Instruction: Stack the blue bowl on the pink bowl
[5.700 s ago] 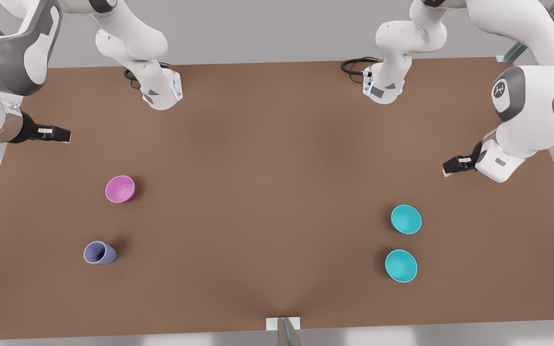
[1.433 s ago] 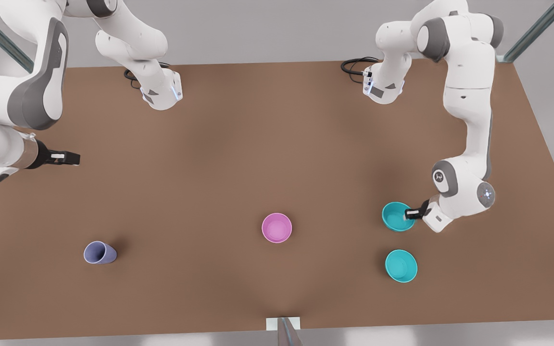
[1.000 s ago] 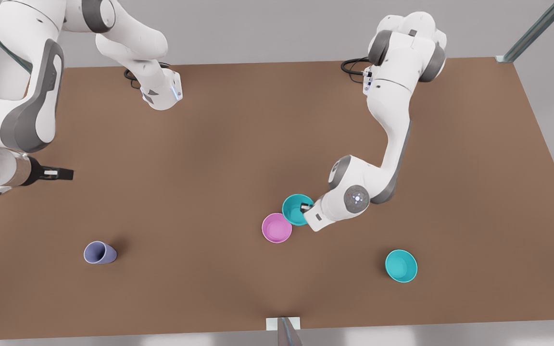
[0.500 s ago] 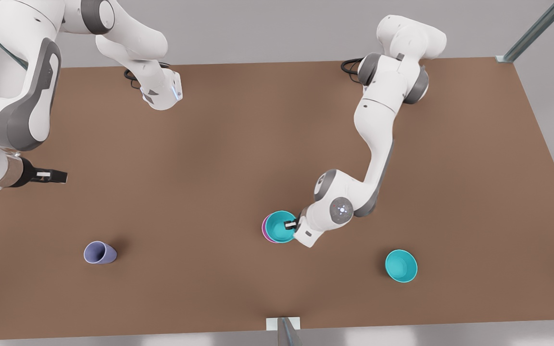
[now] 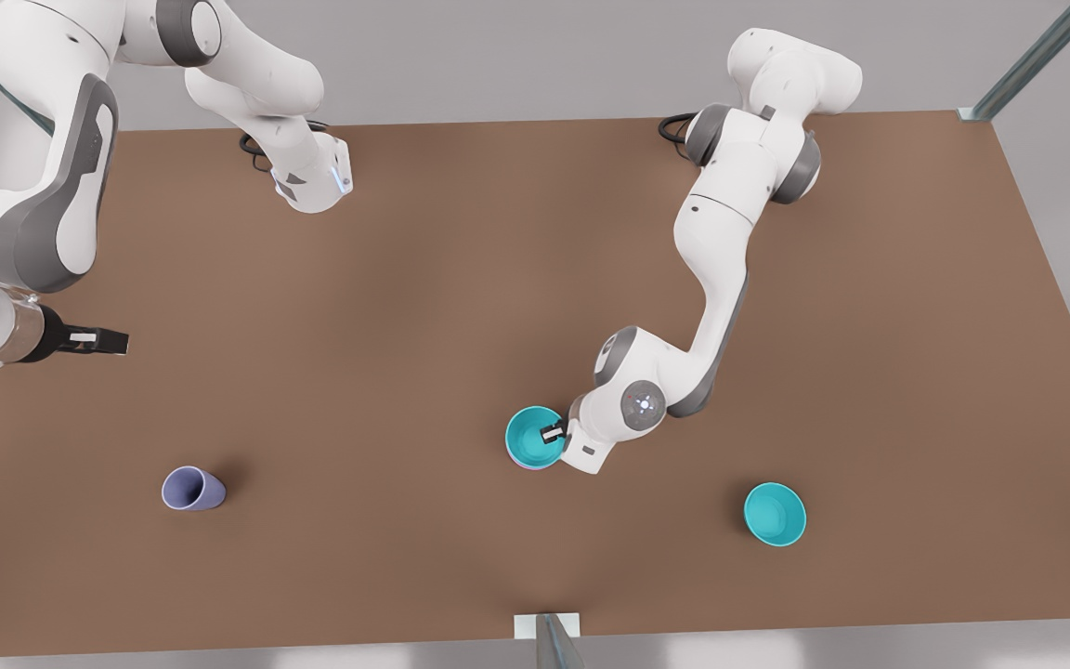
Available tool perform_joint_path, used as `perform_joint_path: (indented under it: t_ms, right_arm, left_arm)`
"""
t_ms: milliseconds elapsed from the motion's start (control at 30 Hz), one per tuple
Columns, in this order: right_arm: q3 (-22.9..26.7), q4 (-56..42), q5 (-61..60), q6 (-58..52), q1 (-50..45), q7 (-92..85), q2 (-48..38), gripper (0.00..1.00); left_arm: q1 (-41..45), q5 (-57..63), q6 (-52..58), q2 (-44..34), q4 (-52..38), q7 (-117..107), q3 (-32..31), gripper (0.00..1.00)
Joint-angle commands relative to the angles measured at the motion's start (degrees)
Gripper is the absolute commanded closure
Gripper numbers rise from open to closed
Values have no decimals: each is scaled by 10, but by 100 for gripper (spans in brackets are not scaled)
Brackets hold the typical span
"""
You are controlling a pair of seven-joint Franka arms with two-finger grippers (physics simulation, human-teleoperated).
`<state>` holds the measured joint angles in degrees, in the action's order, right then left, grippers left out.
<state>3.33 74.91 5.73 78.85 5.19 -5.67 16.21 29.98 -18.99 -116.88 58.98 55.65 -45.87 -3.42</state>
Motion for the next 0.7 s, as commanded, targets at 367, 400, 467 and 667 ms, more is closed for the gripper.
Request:
perform_joint_path:
  t_ms: [367, 400, 467, 667]
  right_arm:
    - [0, 0, 1, 0, 1, -2, 0, 0]
    - [0, 0, 0, 0, 1, -2, 0, 0]
    - [0, 0, 0, 0, 2, -2, 0, 0]
    - [0, 0, 0, 0, 3, -3, 0, 0]
  left_arm:
    - [-103, 59, 446, -245, -3, 454, 269, 0]
    - [-113, 78, 447, -266, -1, 482, 268, 0]
    - [-178, 154, 379, -352, 93, 472, 133, 0]
    - [-229, 220, 335, -440, 200, 446, 31, 0]
